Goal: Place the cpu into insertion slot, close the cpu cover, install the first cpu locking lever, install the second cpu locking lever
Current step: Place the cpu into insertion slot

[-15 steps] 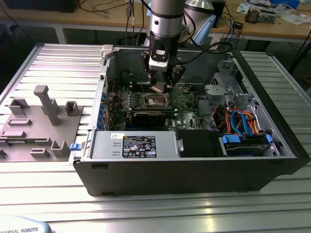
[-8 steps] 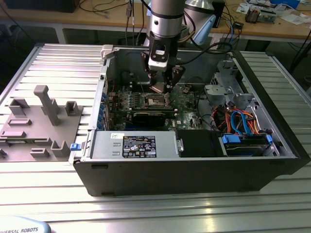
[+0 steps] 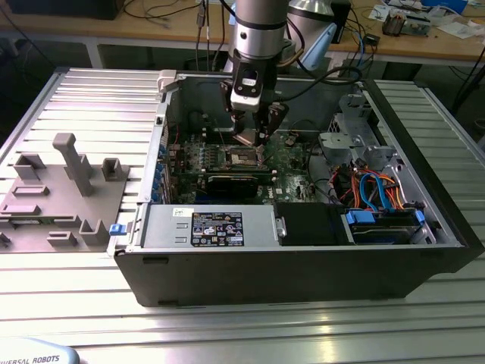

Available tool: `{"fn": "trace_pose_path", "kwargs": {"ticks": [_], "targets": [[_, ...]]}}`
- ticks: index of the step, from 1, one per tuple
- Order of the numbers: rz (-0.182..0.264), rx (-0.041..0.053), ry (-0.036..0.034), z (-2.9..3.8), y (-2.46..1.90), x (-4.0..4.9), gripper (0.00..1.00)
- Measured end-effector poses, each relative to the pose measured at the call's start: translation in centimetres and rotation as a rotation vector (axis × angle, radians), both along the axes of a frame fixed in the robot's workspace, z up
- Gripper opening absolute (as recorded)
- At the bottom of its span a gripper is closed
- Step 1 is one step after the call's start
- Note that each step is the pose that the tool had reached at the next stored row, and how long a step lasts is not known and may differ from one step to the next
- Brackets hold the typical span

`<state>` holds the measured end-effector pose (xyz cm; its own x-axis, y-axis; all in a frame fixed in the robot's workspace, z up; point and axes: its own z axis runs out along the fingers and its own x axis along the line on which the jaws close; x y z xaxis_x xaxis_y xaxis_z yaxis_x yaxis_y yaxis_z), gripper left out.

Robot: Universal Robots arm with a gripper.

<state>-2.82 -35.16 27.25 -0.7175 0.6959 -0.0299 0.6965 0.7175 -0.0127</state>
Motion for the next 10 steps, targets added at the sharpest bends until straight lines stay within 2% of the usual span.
{"fn": "trace_pose_path", "kwargs": {"ticks": [10], "targets": [[-0.017, -0.0001, 0.0000, -0.04, 0.00, 0.00, 0.54]]}}
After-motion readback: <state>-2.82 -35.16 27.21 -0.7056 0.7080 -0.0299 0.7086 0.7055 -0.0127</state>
